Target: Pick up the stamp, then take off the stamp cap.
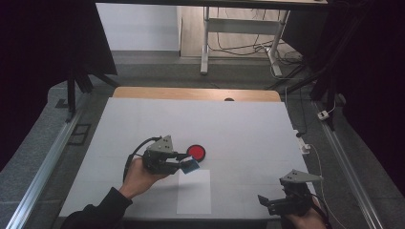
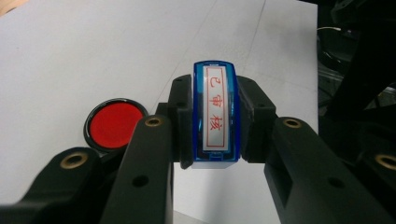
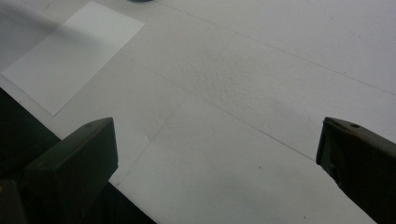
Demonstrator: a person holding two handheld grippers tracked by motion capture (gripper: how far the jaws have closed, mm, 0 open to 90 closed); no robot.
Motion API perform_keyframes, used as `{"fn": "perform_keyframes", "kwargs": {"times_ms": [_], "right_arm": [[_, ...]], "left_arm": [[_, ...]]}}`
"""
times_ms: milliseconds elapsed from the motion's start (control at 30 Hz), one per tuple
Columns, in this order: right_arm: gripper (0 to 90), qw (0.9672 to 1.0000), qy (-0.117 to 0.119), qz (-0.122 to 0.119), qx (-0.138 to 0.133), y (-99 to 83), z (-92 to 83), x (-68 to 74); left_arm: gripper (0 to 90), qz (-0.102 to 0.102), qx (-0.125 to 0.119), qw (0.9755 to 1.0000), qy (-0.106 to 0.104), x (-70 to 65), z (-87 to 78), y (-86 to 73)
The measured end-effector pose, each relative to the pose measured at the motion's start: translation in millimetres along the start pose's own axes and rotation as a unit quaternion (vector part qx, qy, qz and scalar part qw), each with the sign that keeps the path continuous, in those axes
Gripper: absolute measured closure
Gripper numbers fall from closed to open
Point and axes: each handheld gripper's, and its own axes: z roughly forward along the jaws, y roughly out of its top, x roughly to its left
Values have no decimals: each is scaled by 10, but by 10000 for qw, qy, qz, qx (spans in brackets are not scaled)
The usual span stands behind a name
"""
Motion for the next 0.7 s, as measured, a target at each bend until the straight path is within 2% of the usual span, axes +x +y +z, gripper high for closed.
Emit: {"fn": "perform_keyframes", "kwargs": {"times_ms": [100, 200, 333, 533, 700], "right_arm": [[0, 10000, 7, -1, 3, 0, 1, 0], [0, 10000, 35, -13, 12, -1, 1, 0], [0, 10000, 72, -2, 10, -3, 0, -9], [0, 9999, 150, 34, 29, 4, 3, -16], [0, 9998, 185, 57, -57, 0, -21, -22]], "left_arm": [[701, 97, -58, 9999, 58, -35, -14, 16], [701, 93, -105, 9999, 13, -59, -22, 31], [701, 96, -42, 9999, -5, -70, -9, 34], [700, 44, -17, 10000, -27, -65, -20, 31], [700, -32, -8, 10000, -78, -56, -31, 32]]}}
